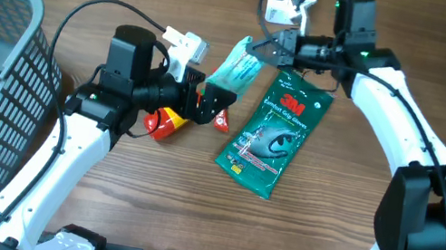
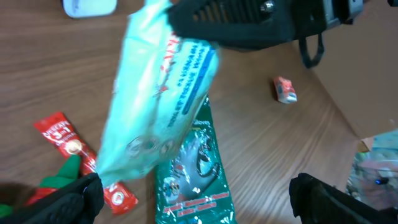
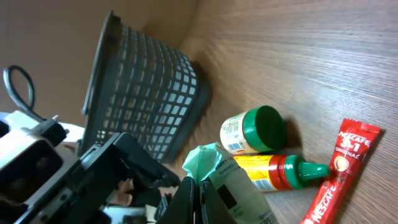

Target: Scan the item barcode

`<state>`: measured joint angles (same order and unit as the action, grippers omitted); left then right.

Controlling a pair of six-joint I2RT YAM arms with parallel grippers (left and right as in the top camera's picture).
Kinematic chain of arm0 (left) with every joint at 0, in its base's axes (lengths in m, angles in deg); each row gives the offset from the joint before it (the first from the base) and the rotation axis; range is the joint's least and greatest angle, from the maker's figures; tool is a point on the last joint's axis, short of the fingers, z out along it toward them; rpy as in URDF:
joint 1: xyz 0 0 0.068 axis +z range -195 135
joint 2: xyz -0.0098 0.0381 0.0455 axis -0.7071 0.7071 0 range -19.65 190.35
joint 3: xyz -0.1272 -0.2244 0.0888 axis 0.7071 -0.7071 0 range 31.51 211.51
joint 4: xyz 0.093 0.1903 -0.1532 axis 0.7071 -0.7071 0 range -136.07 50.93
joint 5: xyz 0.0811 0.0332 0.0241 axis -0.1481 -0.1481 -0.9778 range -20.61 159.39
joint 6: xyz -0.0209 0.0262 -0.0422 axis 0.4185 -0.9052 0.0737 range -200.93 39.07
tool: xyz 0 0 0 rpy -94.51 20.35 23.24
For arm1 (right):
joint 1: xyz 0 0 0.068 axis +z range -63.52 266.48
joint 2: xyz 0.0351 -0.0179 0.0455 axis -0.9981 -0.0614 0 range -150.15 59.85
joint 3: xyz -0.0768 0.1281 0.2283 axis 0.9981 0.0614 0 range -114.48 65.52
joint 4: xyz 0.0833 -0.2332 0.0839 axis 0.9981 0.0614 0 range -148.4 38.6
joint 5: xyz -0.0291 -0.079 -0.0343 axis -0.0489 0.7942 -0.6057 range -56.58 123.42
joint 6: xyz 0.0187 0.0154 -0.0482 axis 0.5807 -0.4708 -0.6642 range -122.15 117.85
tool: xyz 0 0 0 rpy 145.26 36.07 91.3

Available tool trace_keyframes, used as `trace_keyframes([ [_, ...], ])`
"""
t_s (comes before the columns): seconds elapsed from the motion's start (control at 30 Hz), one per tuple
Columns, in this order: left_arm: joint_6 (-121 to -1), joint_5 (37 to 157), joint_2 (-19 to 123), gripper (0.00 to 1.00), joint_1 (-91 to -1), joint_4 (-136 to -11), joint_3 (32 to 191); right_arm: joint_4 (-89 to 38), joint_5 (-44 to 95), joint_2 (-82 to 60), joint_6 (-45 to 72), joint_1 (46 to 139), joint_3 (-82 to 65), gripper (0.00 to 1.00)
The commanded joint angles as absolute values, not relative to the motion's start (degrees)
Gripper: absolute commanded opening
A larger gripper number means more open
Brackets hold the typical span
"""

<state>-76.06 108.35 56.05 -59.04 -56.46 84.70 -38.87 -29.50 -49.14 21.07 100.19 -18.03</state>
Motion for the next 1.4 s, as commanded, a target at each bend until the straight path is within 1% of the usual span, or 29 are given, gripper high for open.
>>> trace_keyframes([
  [0.0, -76.0, 107.2, 55.7, 1.00, -56.7, -53.5, 84.8, -39.3, -34.9, -49.9, 22.0, 98.4, -18.5, 0.04],
  [0.1, -76.1, 106.6, 56.4, 1.00, -55.9, -52.0, 84.8, -39.9, -38.5, -49.9, 22.1, 98.1, -18.5, 0.04],
  [0.2, -76.2, 106.6, 60.3, 1.00, -55.9, -51.8, 84.8, -43.4, -42.2, -49.9, 25.0, 98.1, -18.5, 0.04],
  [0.27, -76.1, 111.3, 63.0, 1.00, -55.9, -49.8, 84.8, -44.5, -42.6, -49.9, 26.0, 98.1, -18.5, 0.04],
  [0.4, -75.9, 112.5, 64.2, 1.00, -56.2, -46.6, 84.8, -44.7, -42.8, -49.9, 26.4, 98.1, -18.5, 0.04],
  [0.43, -75.7, 112.4, 64.2, 0.96, -56.8, -45.8, 84.8, -44.7, -43.0, -49.9, 26.4, 98.1, -18.5, 0.05],
  [0.5, -75.7, 113.9, 64.2, 0.82, -58.4, -43.5, 84.8, -44.7, -43.2, -49.9, 26.4, 98.1, -18.5, 0.04],
  [0.6, -75.7, 113.9, 64.2, 0.64, -60.8, -42.1, 84.8, -44.7, -43.2, -49.9, 26.4, 98.1, -18.5, 0.04],
  [0.63, -75.7, 113.9, 64.2, 0.62, -61.4, -42.1, 84.8, -44.7, -43.4, -49.9, 26.4, 98.1, -18.5, 0.04],
  [0.7, -75.7, 113.9, 64.4, 0.54, -61.9, -42.3, 84.8, -44.9, -43.7, -49.9, 26.5, 98.1, -18.5, 0.04],
  [0.77, -75.7, 113.9, 64.7, 0.51, -61.9, -42.5, 84.8, -44.9, -43.7, -49.9, 26.4, 98.1, -18.5, 0.04],
  [0.8, -75.7, 113.9, 64.8, 0.47, -61.9, -42.5, 84.8, -44.9, -43.7, -49.9, 26.5, 98.1, -18.5, 0.04],
  [0.83, -75.7, 113.9, 64.9, 0.38, -61.9, -42.4, 84.8, -44.9, -43.7, -49.9, 26.5, 98.1, -18.5, 0.04],
  [0.87, -75.7, 113.9, 64.9, 0.26, -61.9, -42.5, 84.8, -44.9, -43.9, -49.9, 26.4, 98.1, -18.5, 0.04],
  [0.9, -75.7, 113.9, 64.9, 0.09, -61.9, -42.4, 84.8, -44.9, -43.9, -49.9, 26.5, 98.1, -18.5, 0.04],
  [0.93, -75.7, 113.9, 64.9, 0.04, -61.9, -42.3, 84.8, -44.9, -43.8, -49.9, 26.5, 98.1, -18.5, 0.04],
  [1.0, -75.7, 113.9, 64.9, 0.04, -61.9, -42.3, 84.8, -45.1, -43.9, -49.9, 26.4, 98.1, -18.5, 0.04],
  [1.03, -75.7, 113.1, 64.9, 0.14, -61.9, -42.7, 84.8, -45.4, -43.9, -49.9, 26.3, 98.0, -18.5, 0.04],
  [1.07, -75.7, 110.4, 64.9, 0.19, -61.9, -44.4, 84.8, -45.6, -43.7, -49.9, 26.3, 97.8, -18.5, 0.04],
  [1.1, -75.7, 104.2, 64.9, 0.21, -61.9, -48.1, 84.8, -45.0, -42.6, -49.9, 25.5, 97.7, -18.5, 0.04],
  [1.13, -75.7, 100.3, 64.9, 0.37, -61.9, -50.8, 84.8, -42.1, -38.6, -49.9, 22.5, 97.9, -18.5, 0.04],
  [1.17, -75.7, 97.9, 64.9, 0.45, -61.5, -52.7, 84.8, -35.7, -30.1, -49.9, 17.2, 98.5, -18.5, 0.17],
  [1.2, -75.8, 97.8, 64.9, 0.56, -61.0, -53.4, 84.8, -30.1, -23.2, -49.9, 12.7, 99.1, -18.5, 0.38],
  [1.23, -75.8, 97.8, 64.9, 0.57, -60.2, -53.8, 84.8, -23.1, -15.3, -49.9, 6.8, 100.2, -18.5, 0.51],
  [1.27, -75.8, 97.8, 64.9, 0.66, -58.8, -53.7, 84.8, -18.4, -8.8, -49.9, 3.1, 101.3, -18.5, 0.59],
  [1.3, -75.8, 98.1, 64.7, 0.70, -57.5, -53.7, 84.8, -16.4, -5.6, -49.9, 1.1, 101.8, -18.5, 0.64],
  [1.33, -75.7, 98.7, 64.4, 0.75, -56.3, -53.7, 84.8, -14.7, -3.6, -49.9, -0.8, 102.2, -18.4, 0.68],
  [1.37, -76.0, 101.2, 64.0, 0.81, -54.4, -53.7, 84.8, -12.7, -1.5, -50.3, -3.1, 103.0, -18.4, 0.69],
])
